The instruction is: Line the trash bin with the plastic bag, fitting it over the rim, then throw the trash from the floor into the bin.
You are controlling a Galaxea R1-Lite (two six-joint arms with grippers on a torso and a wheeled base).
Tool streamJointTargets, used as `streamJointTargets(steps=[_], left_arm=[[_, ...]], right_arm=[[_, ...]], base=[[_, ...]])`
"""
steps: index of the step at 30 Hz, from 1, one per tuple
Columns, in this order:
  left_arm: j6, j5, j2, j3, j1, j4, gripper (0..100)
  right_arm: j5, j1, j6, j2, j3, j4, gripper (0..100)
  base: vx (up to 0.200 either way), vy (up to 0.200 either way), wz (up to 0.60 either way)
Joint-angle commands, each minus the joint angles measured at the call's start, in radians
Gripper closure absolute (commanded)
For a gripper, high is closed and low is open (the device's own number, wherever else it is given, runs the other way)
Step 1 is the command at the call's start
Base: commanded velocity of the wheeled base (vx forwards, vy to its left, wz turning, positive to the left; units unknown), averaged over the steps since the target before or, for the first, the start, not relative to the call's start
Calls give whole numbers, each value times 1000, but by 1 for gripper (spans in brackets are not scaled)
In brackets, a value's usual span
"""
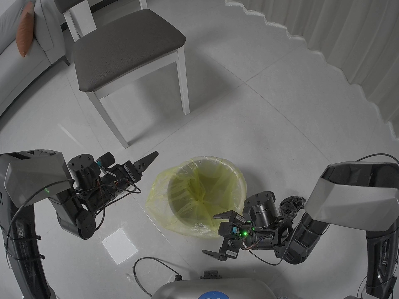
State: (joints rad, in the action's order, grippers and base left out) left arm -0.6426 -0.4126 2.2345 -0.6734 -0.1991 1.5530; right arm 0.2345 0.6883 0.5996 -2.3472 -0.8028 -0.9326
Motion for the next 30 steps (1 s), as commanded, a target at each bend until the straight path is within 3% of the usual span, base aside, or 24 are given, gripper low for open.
streamJointTargets(steps=[1,7,8,30], left_arm=[[3,0,7,5,-2,18,0],[3,0,4,18,-2,18,0],[3,1,4,18,-2,18,0],[29,1,-16,48,-3,18,0]], right_arm=[[0,-4,0,-44,-18,1,0],[0,-6,2,-57,-24,1,0],[0,-6,2,-60,-24,1,100],[0,-10,-1,-78,-10,-2,100]], base=[[0,0,0],[0,0,0],[0,0,0],[0,0,0]])
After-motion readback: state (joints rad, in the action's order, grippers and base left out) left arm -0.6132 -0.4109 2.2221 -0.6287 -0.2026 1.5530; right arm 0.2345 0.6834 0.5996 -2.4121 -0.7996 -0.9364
